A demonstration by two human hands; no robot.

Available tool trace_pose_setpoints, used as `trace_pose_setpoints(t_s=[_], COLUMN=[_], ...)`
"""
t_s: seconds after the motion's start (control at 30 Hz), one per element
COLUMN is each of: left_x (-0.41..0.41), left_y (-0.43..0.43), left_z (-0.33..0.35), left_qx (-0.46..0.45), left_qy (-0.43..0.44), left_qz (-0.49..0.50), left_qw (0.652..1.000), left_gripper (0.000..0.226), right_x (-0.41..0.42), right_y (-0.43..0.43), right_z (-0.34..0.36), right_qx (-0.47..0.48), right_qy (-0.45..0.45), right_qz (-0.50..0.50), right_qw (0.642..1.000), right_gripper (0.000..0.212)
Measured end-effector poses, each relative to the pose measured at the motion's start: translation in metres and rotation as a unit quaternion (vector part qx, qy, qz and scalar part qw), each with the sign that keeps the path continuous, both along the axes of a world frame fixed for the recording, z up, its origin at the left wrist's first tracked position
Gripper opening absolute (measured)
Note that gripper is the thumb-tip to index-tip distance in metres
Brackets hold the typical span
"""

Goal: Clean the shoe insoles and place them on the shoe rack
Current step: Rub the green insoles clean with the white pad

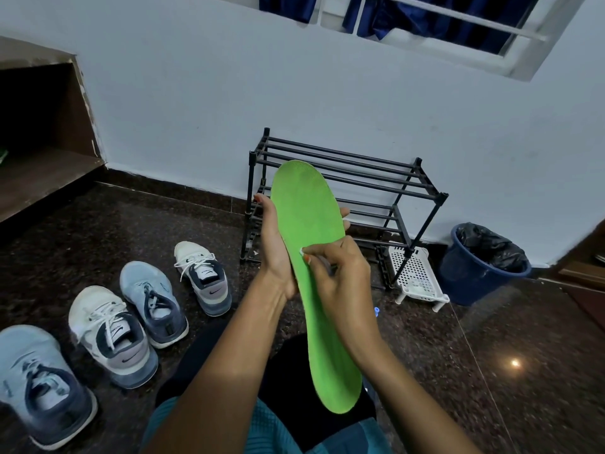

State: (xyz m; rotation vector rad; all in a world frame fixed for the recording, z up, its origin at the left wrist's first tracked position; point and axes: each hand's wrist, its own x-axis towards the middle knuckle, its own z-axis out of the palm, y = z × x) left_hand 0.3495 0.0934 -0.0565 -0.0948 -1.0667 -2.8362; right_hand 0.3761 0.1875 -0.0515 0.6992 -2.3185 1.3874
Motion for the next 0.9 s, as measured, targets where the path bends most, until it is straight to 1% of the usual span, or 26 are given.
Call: trace_pose_setpoints(t_s=[0.17,0.23,0.33,0.5,0.77,0.9], left_x=[-0.001,-0.002,-0.002,-0.001,-0.001,-0.001], left_y=[-0.001,-0.002,-0.001,0.001,-0.003,-0.001], left_z=[0.001,0.002,0.001,0.000,0.002,0.001], left_qx=[0.024,0.021,0.023,0.007,0.040,0.043], left_qy=[0.013,0.019,0.016,0.007,0.027,0.014], left_qz=[-0.010,-0.006,-0.006,0.010,-0.001,-0.006], left_qw=[1.000,1.000,1.000,1.000,0.999,0.999], left_gripper=[0.099,0.098,0.098,0.099,0.100,0.101], right_x=[0.031,0.036,0.026,0.000,0.034,0.029], right_y=[0.009,0.010,0.011,0.007,0.013,0.015], right_z=[-0.011,-0.012,-0.009,-0.003,-0.017,-0.016], right_qx=[-0.018,-0.010,-0.005,-0.005,-0.007,0.021], right_qy=[-0.022,-0.017,-0.014,-0.005,0.001,0.023], right_qz=[0.054,0.060,0.046,-0.008,0.022,-0.018], right_qw=[0.998,0.998,0.999,1.000,1.000,0.999], right_gripper=[0.012,0.012,0.011,0.011,0.013,0.010])
